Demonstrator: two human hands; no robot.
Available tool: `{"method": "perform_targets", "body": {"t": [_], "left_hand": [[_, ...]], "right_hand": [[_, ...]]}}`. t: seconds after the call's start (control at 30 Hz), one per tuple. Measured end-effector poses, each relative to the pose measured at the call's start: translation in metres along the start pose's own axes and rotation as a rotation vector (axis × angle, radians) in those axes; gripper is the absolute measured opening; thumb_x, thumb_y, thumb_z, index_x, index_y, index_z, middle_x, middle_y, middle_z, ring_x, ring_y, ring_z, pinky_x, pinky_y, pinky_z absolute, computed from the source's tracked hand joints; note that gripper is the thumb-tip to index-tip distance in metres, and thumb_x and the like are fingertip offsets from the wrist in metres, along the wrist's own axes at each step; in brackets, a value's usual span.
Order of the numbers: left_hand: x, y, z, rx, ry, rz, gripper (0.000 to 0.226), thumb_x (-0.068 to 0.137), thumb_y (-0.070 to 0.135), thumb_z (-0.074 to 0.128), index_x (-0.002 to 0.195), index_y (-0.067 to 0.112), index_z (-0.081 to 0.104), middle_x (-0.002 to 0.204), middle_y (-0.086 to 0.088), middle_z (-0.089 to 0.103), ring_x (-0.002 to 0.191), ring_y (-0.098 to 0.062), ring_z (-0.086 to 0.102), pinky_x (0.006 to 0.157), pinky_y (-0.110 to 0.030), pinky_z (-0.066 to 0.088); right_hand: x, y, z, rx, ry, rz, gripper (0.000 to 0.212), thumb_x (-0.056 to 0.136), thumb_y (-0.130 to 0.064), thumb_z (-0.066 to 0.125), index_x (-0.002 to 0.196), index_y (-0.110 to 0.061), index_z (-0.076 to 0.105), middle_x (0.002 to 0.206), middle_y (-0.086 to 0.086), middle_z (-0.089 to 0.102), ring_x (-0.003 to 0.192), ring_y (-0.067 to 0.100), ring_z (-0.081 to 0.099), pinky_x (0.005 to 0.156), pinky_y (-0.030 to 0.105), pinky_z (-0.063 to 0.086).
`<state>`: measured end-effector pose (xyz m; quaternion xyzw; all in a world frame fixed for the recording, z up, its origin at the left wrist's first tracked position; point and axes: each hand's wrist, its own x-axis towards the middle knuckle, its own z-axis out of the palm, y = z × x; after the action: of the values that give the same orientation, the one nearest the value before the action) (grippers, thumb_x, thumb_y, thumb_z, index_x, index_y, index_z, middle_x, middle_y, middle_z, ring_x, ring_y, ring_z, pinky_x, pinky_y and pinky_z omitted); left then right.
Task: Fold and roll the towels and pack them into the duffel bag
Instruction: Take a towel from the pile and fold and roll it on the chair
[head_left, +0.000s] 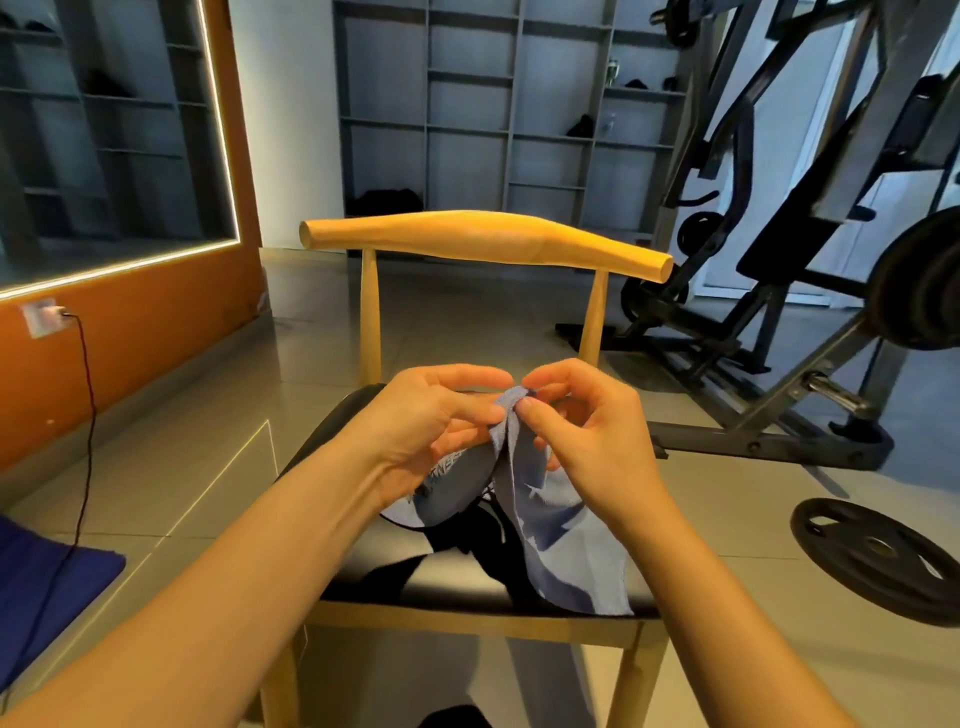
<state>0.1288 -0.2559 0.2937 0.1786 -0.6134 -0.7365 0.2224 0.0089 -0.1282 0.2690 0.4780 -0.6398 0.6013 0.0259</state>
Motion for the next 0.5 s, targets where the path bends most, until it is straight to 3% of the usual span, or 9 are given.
{"method": "perform_targets", "body": {"t": [0.1,0.23,0.37,0.5], "left_hand": [[-0.001,0.003,-0.003,0.053,0.031,0.060,0.033,0.082,-0.017,0.066,0.109,0.002,0.070,0.097,-0.016,0.077,0.093,-0.032,0.068,0.093,-0.034,0.049],[-0.006,0.015,-0.007,0.167,0.097,0.158,0.025,0.083,-0.012,0.071,0.104,0.000,0.069,0.090,-0.014,0.078,0.086,-0.022,0.077,0.069,-0.023,0.060],[-0.009,0.018,-0.006,0.233,0.091,0.189,0.020,0.086,-0.009,0.070,0.104,-0.001,0.069,0.090,-0.015,0.078,0.085,-0.023,0.077,0.067,-0.023,0.060],[-0.009,0.016,-0.002,0.403,0.101,0.203,0.019,0.090,-0.005,0.069,0.101,0.010,0.074,0.088,-0.002,0.079,0.083,-0.013,0.076,0.064,-0.018,0.058]], "right_hand": [[0.003,-0.002,-0.003,-0.070,-0.051,-0.053,0.012,0.089,-0.013,0.075,0.082,-0.020,0.070,0.087,-0.004,0.063,0.068,0.007,0.057,0.063,0.017,0.045],[0.007,-0.004,-0.007,-0.102,-0.152,-0.024,0.012,0.090,-0.013,0.073,0.081,-0.019,0.069,0.079,-0.005,0.066,0.071,0.014,0.061,0.065,0.023,0.050],[0.007,-0.007,-0.004,-0.149,-0.204,-0.017,0.009,0.091,-0.017,0.074,0.085,-0.023,0.073,0.077,-0.007,0.071,0.076,0.012,0.067,0.068,0.025,0.055],[0.006,-0.010,-0.004,-0.181,-0.224,-0.039,0.003,0.094,-0.020,0.071,0.094,-0.019,0.074,0.082,-0.008,0.070,0.077,0.009,0.065,0.068,0.021,0.052]]}}
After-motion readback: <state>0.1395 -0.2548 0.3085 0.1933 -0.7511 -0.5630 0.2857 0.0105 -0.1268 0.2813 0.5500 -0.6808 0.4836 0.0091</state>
